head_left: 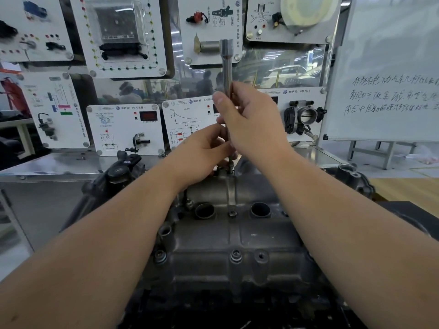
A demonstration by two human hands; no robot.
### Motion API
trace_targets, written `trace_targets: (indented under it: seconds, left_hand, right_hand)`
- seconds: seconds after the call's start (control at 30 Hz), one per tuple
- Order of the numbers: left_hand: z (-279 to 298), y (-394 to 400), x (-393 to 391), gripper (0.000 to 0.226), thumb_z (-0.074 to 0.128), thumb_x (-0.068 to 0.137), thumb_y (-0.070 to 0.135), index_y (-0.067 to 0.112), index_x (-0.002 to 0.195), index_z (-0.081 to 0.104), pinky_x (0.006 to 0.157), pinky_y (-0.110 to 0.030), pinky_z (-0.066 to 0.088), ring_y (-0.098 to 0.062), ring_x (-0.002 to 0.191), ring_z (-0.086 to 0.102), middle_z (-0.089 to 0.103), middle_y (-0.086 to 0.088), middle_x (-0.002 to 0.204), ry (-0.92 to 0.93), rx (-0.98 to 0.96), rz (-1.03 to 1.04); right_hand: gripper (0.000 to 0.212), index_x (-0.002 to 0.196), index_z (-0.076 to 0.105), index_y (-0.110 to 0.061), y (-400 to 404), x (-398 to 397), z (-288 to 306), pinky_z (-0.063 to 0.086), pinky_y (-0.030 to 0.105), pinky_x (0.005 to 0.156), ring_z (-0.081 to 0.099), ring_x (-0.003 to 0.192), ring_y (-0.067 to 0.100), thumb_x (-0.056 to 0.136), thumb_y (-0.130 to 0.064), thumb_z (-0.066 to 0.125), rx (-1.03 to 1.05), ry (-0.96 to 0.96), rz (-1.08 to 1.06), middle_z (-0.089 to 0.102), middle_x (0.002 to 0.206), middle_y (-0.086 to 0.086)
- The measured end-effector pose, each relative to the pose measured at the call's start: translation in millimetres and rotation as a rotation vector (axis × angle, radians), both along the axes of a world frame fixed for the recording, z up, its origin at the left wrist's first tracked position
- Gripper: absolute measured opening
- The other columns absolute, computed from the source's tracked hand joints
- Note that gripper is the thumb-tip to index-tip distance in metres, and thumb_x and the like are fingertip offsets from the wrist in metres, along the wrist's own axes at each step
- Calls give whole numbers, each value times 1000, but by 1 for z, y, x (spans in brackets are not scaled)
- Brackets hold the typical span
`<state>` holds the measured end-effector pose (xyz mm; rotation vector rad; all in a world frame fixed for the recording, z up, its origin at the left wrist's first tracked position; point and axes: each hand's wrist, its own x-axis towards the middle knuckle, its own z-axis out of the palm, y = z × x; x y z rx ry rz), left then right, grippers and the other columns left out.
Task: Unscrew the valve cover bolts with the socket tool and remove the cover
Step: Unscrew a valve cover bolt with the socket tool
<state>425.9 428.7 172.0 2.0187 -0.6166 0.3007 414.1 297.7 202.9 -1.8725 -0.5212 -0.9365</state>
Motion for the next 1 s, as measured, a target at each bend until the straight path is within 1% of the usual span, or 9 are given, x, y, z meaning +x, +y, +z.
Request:
trace_targets:
  seconds: [0.13,0.3,0.43,0.6,0.67,0.73,0.83,0.93,1.0]
  left_hand:
    - [0,0,0,24,57,104,28,12,121,63,64,-26,48,-4,71,66,76,-4,97,-2,14,8]
    - [-1,-1,-2,17,49,109,22,23,105,65,57,-7,45,8,67,65,74,19,79,-13,-6,-50]
    - [0,0,-2,19,53,107,22,9,114,65,59,-12,48,3,69,66,75,4,89,-14,2,-31]
    - [0,2,2,22,58,104,31,16,119,63,68,-32,50,-4,74,69,75,3,96,1,27,10]
    - [-1,2,3,22,58,103,32,17,118,64,66,-29,50,-4,73,69,76,6,94,3,12,9]
    - [-2,1,3,17,54,106,28,19,115,65,61,-19,49,-2,72,67,76,11,89,10,-6,-19]
    - [-3,0,1,16,50,108,20,23,110,66,57,-9,46,0,72,67,76,9,88,3,-12,-48]
    - [-1,1,1,16,53,107,23,16,113,66,60,-14,48,-4,75,67,76,-3,97,-11,16,-23]
    - [-1,1,1,19,57,105,27,14,117,64,63,-25,49,-8,75,66,75,0,97,-12,31,4]
  right_hand:
    - [21,119,60,-23,-1,0,-1,60,46,81,72,87,13,99,-30,59,73,2,30,74,96,-5]
    - [10,114,51,-28,1,2,-1,62,46,74,70,80,0,105,-27,51,58,29,45,73,95,-7]
    - [15,116,57,-24,0,0,0,62,47,73,71,87,8,104,-31,52,53,33,30,72,96,-8]
    - [18,109,68,-20,-1,-2,1,60,47,73,71,84,19,99,-34,60,36,-5,-5,72,91,-3]
    - [18,103,68,-19,-1,0,2,59,49,71,71,87,22,101,-32,56,5,16,-23,73,89,1]
    - [20,100,66,-17,-1,1,1,60,50,68,71,87,19,103,-31,52,-22,29,-34,73,88,0]
    - [19,113,62,-19,0,1,0,61,50,69,70,89,15,105,-29,48,0,31,-17,73,95,-4]
    - [30,131,57,-22,0,-2,0,61,48,79,70,97,15,104,-32,51,24,24,17,73,107,-3]
    - [27,123,61,-23,-1,-3,0,59,44,80,70,91,14,100,-36,57,11,0,9,73,98,-6]
